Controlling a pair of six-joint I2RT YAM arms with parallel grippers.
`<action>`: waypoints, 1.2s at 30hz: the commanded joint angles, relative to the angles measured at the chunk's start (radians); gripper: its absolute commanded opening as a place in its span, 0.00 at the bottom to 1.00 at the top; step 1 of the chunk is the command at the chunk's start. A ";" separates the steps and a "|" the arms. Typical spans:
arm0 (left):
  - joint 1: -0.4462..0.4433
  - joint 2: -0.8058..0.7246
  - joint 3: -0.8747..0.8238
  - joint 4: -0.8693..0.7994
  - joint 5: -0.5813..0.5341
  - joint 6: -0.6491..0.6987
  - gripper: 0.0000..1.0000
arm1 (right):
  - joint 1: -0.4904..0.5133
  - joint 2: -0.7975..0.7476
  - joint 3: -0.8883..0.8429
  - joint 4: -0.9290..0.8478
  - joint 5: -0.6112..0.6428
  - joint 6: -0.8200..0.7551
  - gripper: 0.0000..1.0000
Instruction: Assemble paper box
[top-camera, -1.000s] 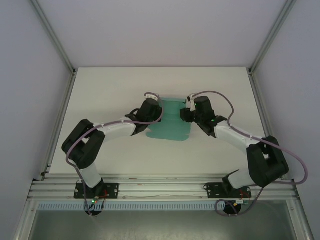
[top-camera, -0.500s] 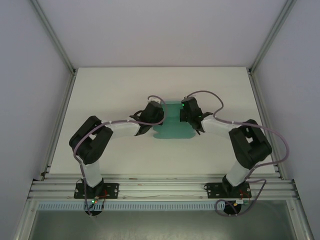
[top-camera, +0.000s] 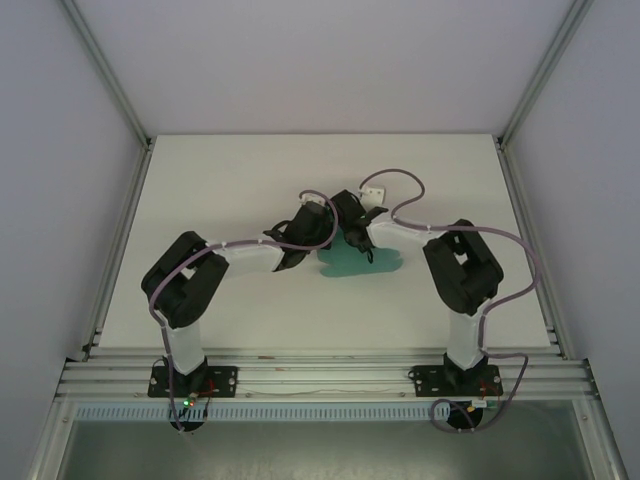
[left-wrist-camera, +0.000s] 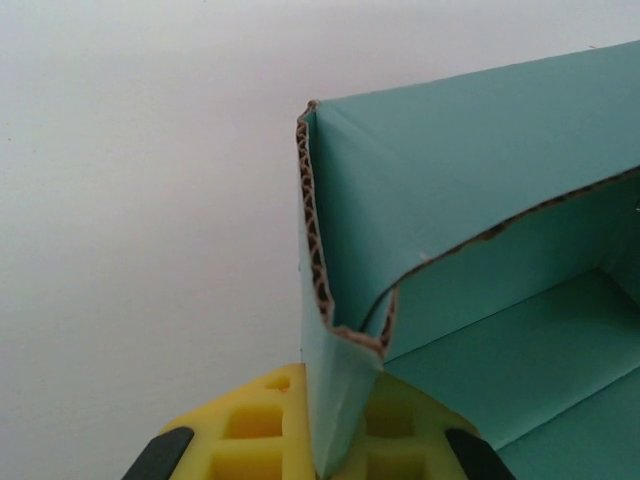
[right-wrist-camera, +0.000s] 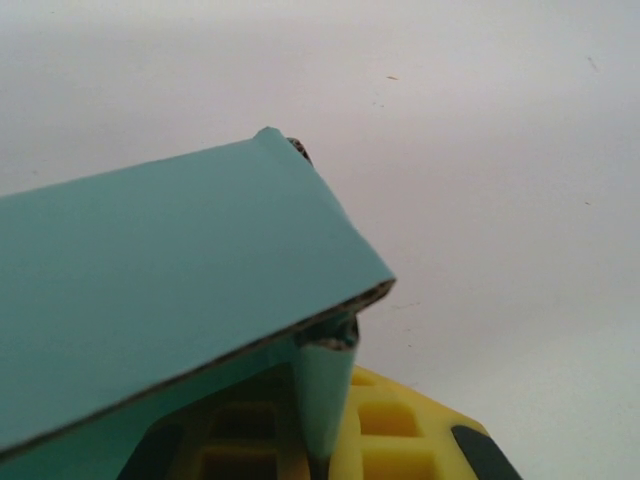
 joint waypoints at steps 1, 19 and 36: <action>0.019 -0.010 0.007 -0.064 -0.077 -0.006 0.00 | -0.075 0.044 -0.039 -0.110 0.272 0.039 0.00; 0.019 -0.008 0.013 -0.050 -0.060 0.025 0.00 | -0.084 -0.300 -0.397 0.578 -0.427 -0.389 0.70; 0.024 -0.115 0.065 -0.225 0.072 0.162 0.00 | -0.098 -0.827 -0.573 0.433 -0.372 -0.278 1.00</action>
